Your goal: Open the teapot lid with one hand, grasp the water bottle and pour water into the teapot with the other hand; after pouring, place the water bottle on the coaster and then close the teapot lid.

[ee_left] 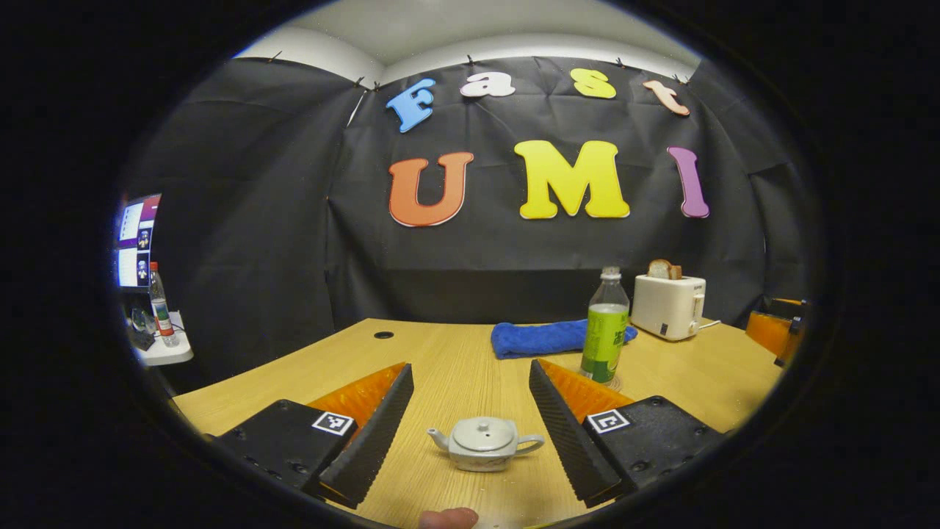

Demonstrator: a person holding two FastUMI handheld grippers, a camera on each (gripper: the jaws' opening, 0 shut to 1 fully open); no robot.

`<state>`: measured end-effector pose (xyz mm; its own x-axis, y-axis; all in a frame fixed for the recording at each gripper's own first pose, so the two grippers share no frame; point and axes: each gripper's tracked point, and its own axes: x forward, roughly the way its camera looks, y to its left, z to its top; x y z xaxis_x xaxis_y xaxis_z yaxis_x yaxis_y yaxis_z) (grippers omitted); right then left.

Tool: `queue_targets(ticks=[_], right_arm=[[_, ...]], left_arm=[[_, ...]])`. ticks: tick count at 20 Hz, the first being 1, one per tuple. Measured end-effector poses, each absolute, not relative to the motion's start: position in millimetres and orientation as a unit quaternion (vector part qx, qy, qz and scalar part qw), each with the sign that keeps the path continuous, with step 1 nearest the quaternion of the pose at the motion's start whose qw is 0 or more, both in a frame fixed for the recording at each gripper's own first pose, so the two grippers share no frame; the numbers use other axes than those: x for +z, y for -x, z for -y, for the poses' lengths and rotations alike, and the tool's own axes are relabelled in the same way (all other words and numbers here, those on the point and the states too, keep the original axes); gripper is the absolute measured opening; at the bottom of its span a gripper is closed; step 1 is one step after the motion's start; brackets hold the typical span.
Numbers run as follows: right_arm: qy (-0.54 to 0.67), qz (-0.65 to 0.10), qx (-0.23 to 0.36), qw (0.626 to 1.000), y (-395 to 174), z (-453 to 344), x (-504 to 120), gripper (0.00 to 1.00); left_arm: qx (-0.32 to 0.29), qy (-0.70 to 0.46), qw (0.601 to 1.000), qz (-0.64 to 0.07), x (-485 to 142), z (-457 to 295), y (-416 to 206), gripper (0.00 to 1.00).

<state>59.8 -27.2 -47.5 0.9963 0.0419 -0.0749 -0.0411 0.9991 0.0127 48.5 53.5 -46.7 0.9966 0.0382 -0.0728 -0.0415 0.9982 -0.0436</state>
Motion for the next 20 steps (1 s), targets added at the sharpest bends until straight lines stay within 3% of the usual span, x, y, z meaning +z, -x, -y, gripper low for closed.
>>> queue_targets(ticks=[6, 20], right_arm=[[0.002, -0.008, 0.014, 1.000, -30, 24, -11, 0.98], [0.019, 0.009, -0.005, 1.000, 17, 7, 12, 0.98]], left_arm=[[0.015, 0.018, 1.000, 0.001, 11, -31, -7, 0.99], [-0.026, 0.014, 0.999, 0.010, 24, 5, 36, 0.99]])
